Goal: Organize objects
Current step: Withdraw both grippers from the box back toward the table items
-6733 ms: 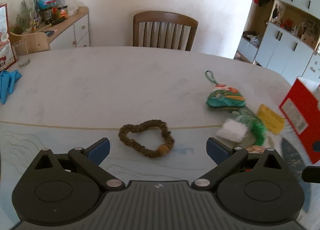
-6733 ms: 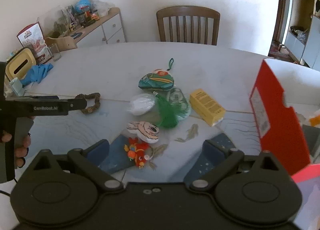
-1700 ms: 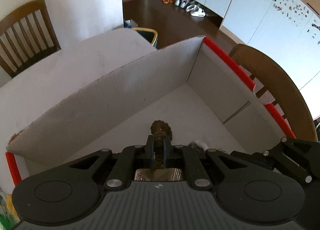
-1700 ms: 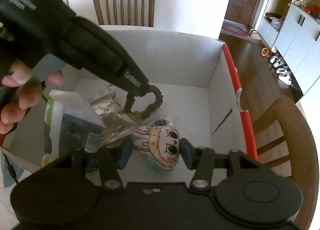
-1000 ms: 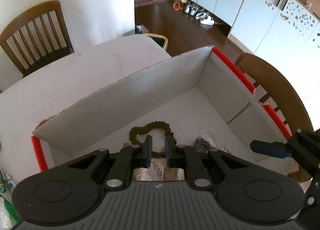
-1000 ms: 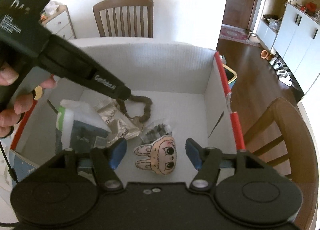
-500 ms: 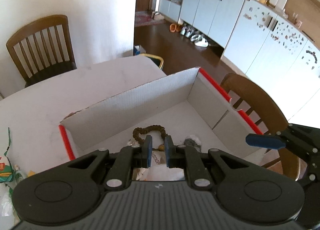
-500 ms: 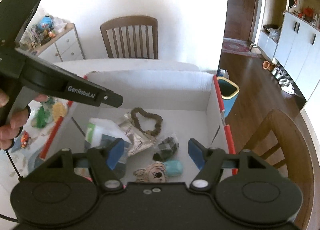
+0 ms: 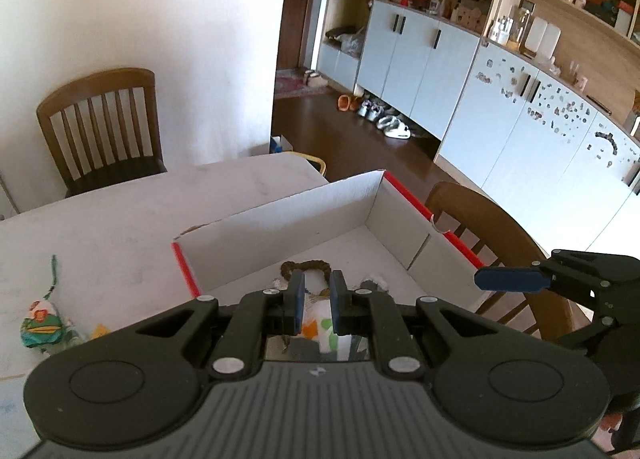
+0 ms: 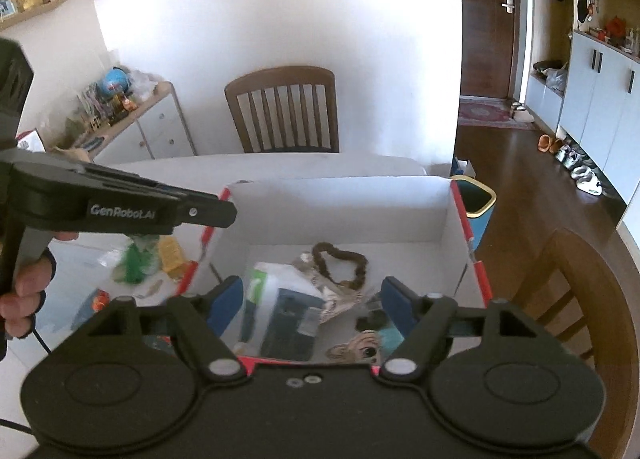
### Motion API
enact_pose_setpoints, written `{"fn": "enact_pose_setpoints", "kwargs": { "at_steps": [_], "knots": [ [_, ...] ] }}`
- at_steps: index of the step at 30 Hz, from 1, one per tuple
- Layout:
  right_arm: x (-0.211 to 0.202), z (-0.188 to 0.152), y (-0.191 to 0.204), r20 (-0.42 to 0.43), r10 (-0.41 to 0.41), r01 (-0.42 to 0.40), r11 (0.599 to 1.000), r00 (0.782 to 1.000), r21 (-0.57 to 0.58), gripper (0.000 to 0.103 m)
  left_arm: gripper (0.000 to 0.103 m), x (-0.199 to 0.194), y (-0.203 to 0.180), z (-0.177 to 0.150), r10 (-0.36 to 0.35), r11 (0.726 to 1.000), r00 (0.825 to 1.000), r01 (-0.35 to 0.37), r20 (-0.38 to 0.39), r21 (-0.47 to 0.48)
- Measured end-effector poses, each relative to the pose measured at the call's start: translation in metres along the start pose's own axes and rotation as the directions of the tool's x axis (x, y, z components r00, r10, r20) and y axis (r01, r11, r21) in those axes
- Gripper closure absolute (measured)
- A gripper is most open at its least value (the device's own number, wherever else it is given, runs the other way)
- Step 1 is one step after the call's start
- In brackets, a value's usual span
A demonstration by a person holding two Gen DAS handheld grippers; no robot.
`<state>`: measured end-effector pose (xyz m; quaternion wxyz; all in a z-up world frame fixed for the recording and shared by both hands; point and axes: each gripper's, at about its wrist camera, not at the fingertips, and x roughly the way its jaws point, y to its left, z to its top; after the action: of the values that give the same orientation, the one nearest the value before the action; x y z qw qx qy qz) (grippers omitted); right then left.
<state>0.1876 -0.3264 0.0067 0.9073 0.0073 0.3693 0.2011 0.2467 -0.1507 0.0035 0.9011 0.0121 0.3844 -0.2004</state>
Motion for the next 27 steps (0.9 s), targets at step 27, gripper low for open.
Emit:
{"fn": "enact_pose_setpoints", "kwargs": {
  "at_steps": [27],
  "knots": [
    [-0.004,-0.023,0.109,0.053,-0.005,0.006,1.0,0.999,-0.003,0.011,0.091,-0.092,0.098,-0.071,0.088,0.991,0.99,-0.076,0.114,-0.108]
  ]
}}
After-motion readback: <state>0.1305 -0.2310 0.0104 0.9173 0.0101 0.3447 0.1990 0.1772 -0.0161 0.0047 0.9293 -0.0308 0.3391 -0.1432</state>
